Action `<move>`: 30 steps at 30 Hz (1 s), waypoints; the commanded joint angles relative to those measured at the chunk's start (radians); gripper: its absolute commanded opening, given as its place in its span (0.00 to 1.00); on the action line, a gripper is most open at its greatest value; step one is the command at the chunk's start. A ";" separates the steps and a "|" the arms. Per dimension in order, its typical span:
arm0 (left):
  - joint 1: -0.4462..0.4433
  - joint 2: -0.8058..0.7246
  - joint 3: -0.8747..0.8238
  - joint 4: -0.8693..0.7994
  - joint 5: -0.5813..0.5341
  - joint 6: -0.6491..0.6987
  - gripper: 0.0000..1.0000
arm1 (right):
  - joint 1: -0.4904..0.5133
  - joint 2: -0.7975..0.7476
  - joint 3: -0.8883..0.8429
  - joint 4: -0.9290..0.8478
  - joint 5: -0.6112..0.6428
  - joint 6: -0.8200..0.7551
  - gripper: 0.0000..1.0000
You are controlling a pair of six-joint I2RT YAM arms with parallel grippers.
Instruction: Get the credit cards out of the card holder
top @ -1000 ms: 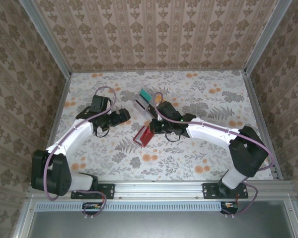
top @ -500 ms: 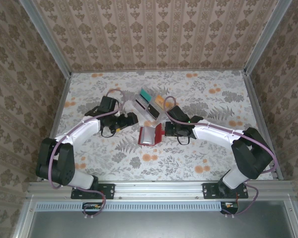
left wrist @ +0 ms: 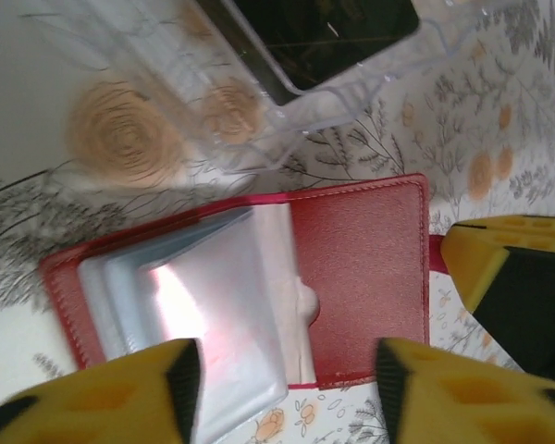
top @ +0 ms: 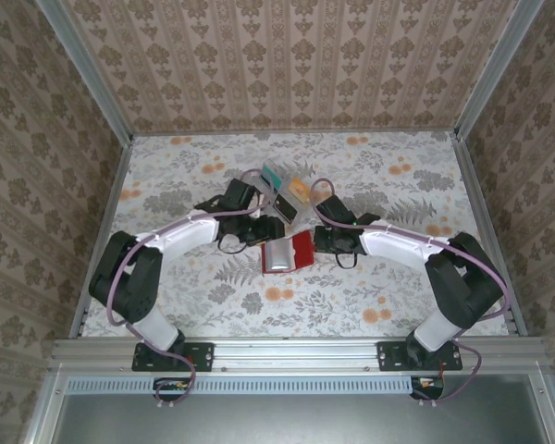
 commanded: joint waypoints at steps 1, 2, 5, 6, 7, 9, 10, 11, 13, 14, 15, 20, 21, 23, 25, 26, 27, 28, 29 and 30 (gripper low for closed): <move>-0.039 0.043 0.047 0.030 0.028 -0.010 0.43 | -0.009 0.014 -0.013 -0.014 0.005 -0.003 0.16; -0.050 0.058 0.058 0.031 0.022 -0.013 0.40 | -0.011 0.012 -0.016 -0.012 0.002 0.001 0.17; -0.076 0.104 0.081 0.046 0.017 -0.024 0.31 | -0.015 -0.002 -0.018 -0.012 0.002 0.009 0.18; -0.084 0.120 0.088 0.049 0.015 -0.025 0.28 | -0.017 -0.009 -0.019 -0.014 0.002 0.013 0.20; -0.091 0.134 0.095 0.050 0.014 -0.027 0.26 | -0.019 -0.018 -0.021 -0.015 0.001 0.015 0.21; -0.108 0.161 0.108 0.051 0.009 -0.029 0.22 | -0.025 -0.045 -0.027 -0.016 0.001 0.024 0.26; -0.113 0.171 0.111 0.052 0.008 -0.029 0.20 | -0.025 -0.060 -0.031 -0.014 0.001 0.026 0.28; -0.118 0.179 0.113 0.055 0.008 -0.031 0.19 | -0.026 -0.079 -0.037 -0.011 0.000 0.026 0.29; -0.127 0.190 0.114 0.055 0.002 -0.031 0.16 | -0.028 -0.121 -0.050 0.002 -0.004 0.028 0.31; -0.130 0.194 0.115 0.052 -0.001 -0.032 0.15 | -0.028 -0.143 -0.056 0.010 -0.010 0.028 0.31; -0.134 0.198 0.113 0.052 -0.006 -0.031 0.14 | -0.028 -0.165 -0.065 0.020 -0.018 0.028 0.32; -0.147 0.210 0.106 0.057 -0.022 -0.030 0.10 | -0.027 -0.240 -0.090 0.077 -0.104 0.031 0.31; -0.150 0.211 0.102 0.060 -0.028 -0.031 0.09 | -0.027 -0.245 -0.096 0.092 -0.126 0.032 0.30; -0.155 0.213 0.092 0.070 -0.034 -0.032 0.08 | -0.026 -0.241 -0.101 0.113 -0.167 0.036 0.27; -0.157 0.213 0.083 0.076 -0.035 -0.035 0.07 | -0.025 -0.221 -0.097 0.128 -0.217 0.036 0.21; -0.157 0.212 0.077 0.081 -0.036 -0.036 0.07 | -0.024 -0.192 -0.092 0.135 -0.243 0.042 0.18; -0.157 0.211 0.070 0.086 -0.037 -0.039 0.06 | -0.023 -0.170 -0.090 0.153 -0.279 0.052 0.15; -0.158 0.209 0.066 0.090 -0.037 -0.040 0.06 | -0.023 -0.154 -0.089 0.172 -0.306 0.063 0.14; -0.158 0.206 0.060 0.092 -0.037 -0.041 0.06 | -0.022 -0.134 -0.089 0.193 -0.329 0.081 0.14; -0.158 0.202 0.057 0.094 -0.038 -0.042 0.05 | -0.022 -0.113 -0.088 0.212 -0.341 0.099 0.13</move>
